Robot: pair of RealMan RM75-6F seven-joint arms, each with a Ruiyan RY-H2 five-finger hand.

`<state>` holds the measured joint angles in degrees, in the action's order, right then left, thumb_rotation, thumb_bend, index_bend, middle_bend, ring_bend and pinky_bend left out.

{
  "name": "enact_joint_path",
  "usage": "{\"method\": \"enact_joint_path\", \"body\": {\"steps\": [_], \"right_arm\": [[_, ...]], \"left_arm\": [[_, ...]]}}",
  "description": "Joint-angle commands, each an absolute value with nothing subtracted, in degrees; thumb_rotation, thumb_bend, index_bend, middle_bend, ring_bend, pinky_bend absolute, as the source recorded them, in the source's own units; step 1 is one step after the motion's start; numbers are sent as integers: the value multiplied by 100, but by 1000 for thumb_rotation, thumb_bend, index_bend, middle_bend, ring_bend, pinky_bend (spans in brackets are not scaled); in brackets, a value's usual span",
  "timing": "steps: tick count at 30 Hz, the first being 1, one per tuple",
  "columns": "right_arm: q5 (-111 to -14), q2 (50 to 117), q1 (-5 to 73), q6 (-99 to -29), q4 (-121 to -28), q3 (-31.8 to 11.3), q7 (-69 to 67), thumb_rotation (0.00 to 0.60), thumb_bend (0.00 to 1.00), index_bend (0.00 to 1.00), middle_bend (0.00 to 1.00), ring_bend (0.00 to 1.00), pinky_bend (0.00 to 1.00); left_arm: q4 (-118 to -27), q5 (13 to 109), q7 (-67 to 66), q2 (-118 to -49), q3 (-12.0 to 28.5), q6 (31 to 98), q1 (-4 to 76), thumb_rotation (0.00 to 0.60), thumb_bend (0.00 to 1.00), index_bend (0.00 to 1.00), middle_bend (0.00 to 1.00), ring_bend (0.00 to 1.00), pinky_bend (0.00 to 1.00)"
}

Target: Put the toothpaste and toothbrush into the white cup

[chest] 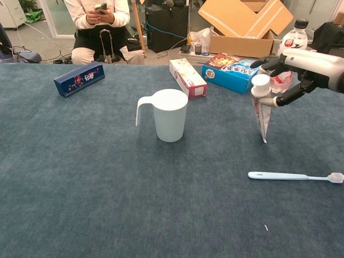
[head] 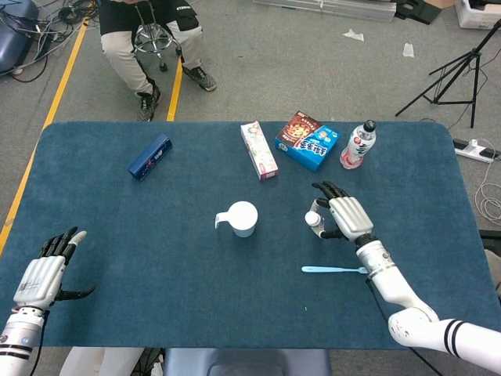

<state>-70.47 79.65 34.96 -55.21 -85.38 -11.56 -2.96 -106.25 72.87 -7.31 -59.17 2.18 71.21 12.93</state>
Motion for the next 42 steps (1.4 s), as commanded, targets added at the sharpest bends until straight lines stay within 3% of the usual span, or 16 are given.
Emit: {"method": "enact_joint_path", "body": {"steps": [1,25,42], "right_arm": [[-7060,7927,3488,-5556,-8593,-1178,-309,600,295,657,135,0,155],[-7140,7304,3681,-6083,-9754,-2007,-767,600,295,657,150,0,155],[-7104,7760,4206,-5938,-9851,-2255,-1161,600,295,657,154,0,155]], "left_arm": [[-10622,7283,-726,-5915,217,7121,1290,600,0,35,0,0,0],[-10615,7296,-661,-5886,212,7144,1252,600,0,36,0,0,0],[-10608,7323,-583,-5799,167,7169,1185,600,0,36,0,0,0]]}}
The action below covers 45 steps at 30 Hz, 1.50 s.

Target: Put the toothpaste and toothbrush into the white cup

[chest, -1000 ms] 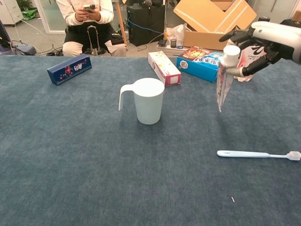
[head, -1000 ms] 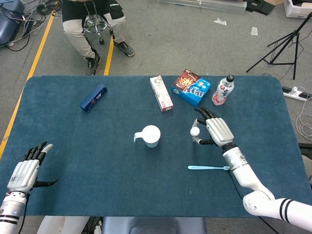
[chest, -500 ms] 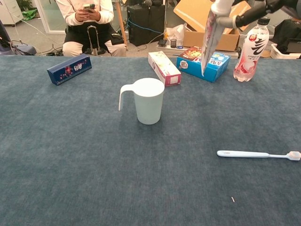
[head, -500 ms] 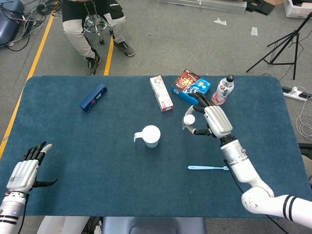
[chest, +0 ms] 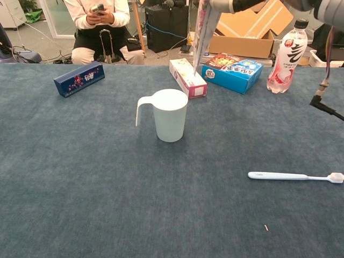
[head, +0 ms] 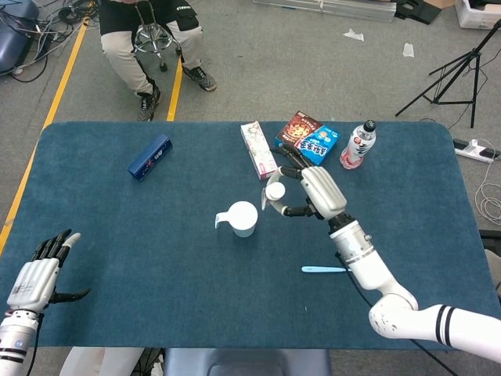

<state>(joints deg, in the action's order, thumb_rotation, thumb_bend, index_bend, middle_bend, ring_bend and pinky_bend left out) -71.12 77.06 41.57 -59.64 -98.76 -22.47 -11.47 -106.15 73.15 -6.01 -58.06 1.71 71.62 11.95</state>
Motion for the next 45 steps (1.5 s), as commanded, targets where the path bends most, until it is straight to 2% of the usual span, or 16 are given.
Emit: {"method": "enact_joint_path", "body": {"steps": [1,16,45], "right_arm": [[-7095,7805,4241,-5925,-9833,-2254,-1162,600,295,657,154,0,155],[-6878,8388,4593,-5649,-9346,-2127,-1154,600,295,657,154,0,155],[-6349,8990,4975,-5159,-8521,-2009,-841,600,295,657,154,0,155]], "left_arm": [[-10601,7329,-563,-5794,164,7174,1177,600,0,36,0,0,0],[-10470,7394,-293,-5753,117,7204,1070,600,0,35,0,0,0],[-10281,7434,-69,-5781,80,7181,962,600,0,36,0,0,0]]}}
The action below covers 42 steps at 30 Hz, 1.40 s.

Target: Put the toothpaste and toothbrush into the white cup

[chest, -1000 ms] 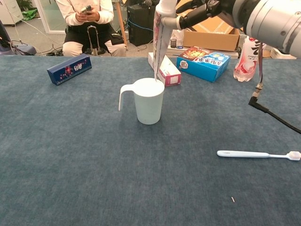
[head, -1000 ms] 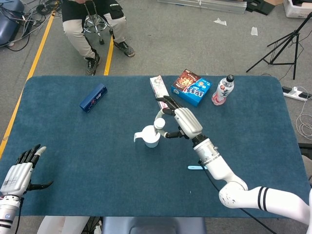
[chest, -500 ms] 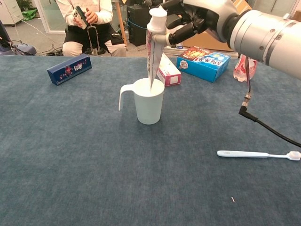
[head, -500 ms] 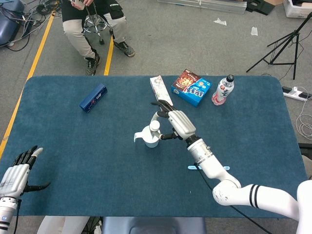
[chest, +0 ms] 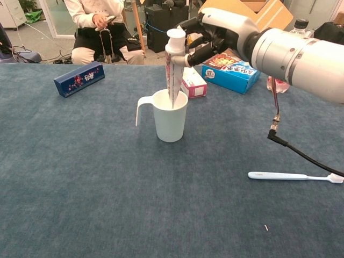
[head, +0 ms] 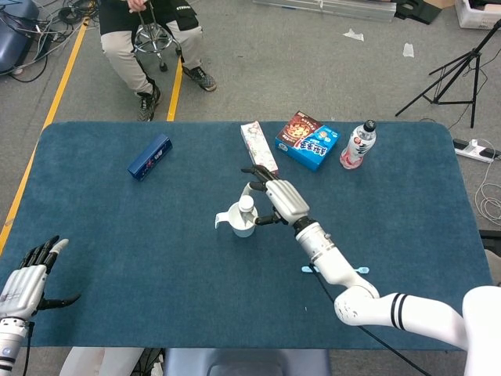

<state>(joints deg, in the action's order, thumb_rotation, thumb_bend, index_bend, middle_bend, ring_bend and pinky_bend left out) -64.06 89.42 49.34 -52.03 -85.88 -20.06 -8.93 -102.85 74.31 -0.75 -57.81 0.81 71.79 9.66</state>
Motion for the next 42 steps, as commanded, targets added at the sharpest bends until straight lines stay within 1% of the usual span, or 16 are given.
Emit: {"method": "enact_joint_path", "body": {"steps": [1,17,26,42], "right_arm": [[-6315,9017,4991,-5146,-8488,-2018,-823,600,295,657,154,0,155],[-5802,9226,5251,-4834,-8161,-1999,-275,600,294,657,154,0,155],[-5586,9295,5343,-4732,-8035,-1905,70,600,295,657,154,0,155],[-5580,9590,5428,-4629,-7651,-1837,121,600,295,657,154,0,155]], "left_arm": [[-10276,7438,-63,-5781,80,7183,959,600,0,36,0,0,0],[-10246,7435,-10,-5774,96,7165,939,600,0,36,0,0,0],[-10273,7424,-69,-5785,102,7135,956,600,0,35,0,0,0],[-10250,7421,13,-5766,92,7150,911,600,0,36,0,0,0]]}}
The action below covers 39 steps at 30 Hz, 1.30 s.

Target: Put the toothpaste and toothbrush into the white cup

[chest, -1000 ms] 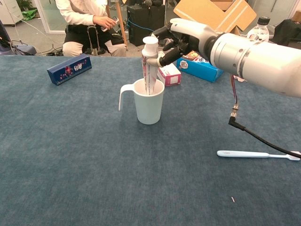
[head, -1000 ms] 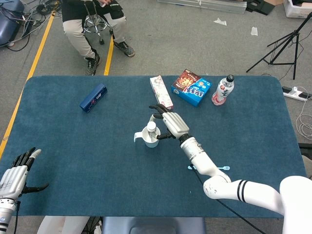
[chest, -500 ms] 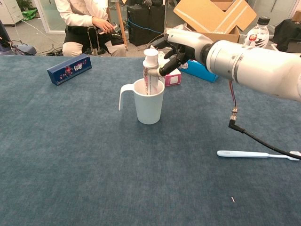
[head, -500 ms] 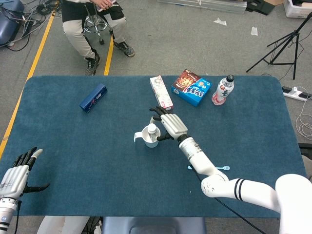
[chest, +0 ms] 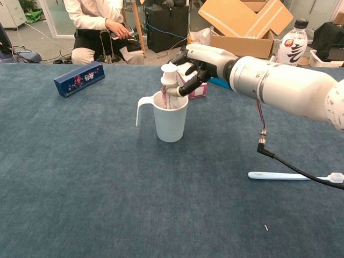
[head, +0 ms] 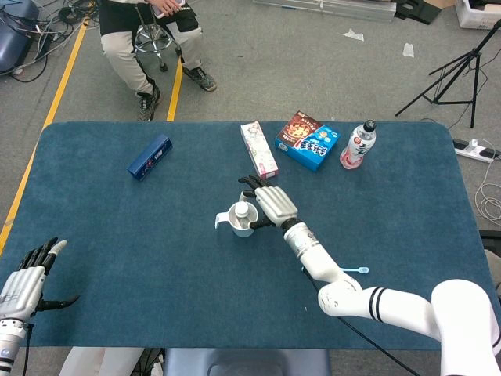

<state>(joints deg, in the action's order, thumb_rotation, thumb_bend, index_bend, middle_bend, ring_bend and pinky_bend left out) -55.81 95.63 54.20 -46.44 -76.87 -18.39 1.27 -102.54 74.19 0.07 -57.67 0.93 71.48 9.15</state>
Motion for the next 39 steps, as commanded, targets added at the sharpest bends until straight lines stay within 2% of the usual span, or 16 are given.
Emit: {"method": "enact_joint_path", "body": {"steps": [1,24,39], "right_arm": [[-5580,9604,5432,-4621,-7627,-1835,122,600,295,657,154,0,155],[-5719,9912,5513,-4415,-7183,-1972,-278,600,274,655,154,0,155],[-5808,10099,5587,-4302,-6894,-2068,-541,600,266,607,154,0,155]], "left_arm": [[-10246,7422,19,-5765,91,7150,909,600,0,36,0,0,0],[-10235,7443,38,-5764,87,7142,890,600,0,35,0,0,0],[-10205,7452,98,-5761,77,7143,863,600,0,35,0,0,0]]}}
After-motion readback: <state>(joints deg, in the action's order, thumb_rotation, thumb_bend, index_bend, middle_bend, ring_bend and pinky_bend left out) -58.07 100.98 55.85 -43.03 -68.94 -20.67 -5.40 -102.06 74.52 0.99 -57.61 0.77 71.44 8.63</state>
